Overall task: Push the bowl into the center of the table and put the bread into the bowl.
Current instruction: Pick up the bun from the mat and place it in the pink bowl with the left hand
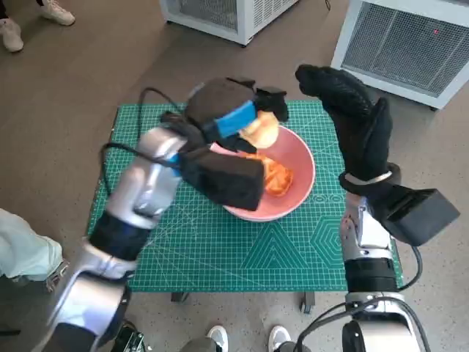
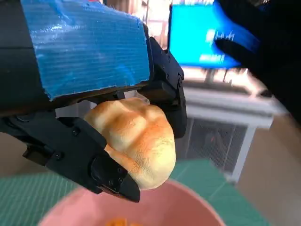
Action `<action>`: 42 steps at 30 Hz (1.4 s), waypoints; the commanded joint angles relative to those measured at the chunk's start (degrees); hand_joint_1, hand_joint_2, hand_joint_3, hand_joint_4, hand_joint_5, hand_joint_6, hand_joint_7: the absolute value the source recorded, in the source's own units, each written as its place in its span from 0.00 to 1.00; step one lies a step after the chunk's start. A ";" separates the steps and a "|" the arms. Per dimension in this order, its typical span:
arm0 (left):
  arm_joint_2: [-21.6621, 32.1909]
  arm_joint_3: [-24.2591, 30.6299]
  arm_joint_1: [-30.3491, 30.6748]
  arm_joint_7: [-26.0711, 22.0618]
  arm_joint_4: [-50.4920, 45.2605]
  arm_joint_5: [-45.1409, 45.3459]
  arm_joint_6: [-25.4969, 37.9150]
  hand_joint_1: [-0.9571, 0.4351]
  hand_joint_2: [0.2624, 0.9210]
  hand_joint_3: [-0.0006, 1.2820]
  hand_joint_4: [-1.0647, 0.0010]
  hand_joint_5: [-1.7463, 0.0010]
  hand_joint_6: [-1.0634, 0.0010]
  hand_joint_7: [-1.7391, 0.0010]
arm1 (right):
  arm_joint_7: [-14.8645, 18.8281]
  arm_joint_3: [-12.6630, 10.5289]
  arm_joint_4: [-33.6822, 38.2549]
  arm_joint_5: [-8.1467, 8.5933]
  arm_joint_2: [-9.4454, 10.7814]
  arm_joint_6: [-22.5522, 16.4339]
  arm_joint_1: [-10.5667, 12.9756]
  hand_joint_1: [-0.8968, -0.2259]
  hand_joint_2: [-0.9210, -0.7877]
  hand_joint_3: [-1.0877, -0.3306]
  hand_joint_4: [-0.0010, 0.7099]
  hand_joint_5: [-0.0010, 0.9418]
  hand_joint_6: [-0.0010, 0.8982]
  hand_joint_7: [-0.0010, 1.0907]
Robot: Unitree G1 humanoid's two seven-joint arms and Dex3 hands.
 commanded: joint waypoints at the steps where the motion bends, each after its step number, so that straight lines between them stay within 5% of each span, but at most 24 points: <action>1: -1.66 -1.69 -1.10 2.63 4.40 0.76 -1.59 0.69 1.00 0.04 0.32 0.33 0.40 0.36 | 0.69 -0.47 0.98 0.05 -0.13 -0.06 1.44 0.29 0.00 0.47 0.32 0.00 0.03 0.53; 17: -5.41 -2.97 -2.90 1.52 18.87 -1.95 -4.56 0.69 1.00 0.07 0.35 0.30 0.44 0.35 | 1.68 -1.50 1.56 0.96 -0.04 -0.02 1.51 0.28 0.00 0.48 0.32 0.00 0.05 0.50; 19: -5.64 -2.67 -2.87 -0.19 19.34 -2.83 -3.90 0.69 1.00 0.12 0.46 0.26 0.50 0.28 | 1.81 -1.58 1.61 1.09 0.01 0.05 1.48 0.28 0.00 0.48 0.32 0.00 0.05 0.50; 24: -5.57 -2.24 -2.39 -5.05 17.40 -4.68 -0.89 0.60 0.92 0.05 0.66 0.83 0.64 0.78 | 1.89 -1.63 1.85 1.05 0.10 0.15 1.34 0.28 0.00 0.48 0.32 0.00 0.06 0.49; 26: -5.37 -2.05 -2.04 -5.96 16.18 -4.99 -0.12 0.58 0.90 0.03 0.69 0.91 0.64 0.85 | 1.89 -1.61 1.85 1.01 0.17 0.19 1.30 0.28 0.00 0.48 0.32 0.00 0.06 0.49; 42: -1.62 2.01 2.86 -2.28 8.22 -8.44 -5.01 0.41 0.85 0.00 0.82 1.00 0.68 0.97 | 1.43 -1.38 1.69 0.49 0.45 0.02 1.11 0.28 0.00 0.48 0.32 0.00 0.06 0.48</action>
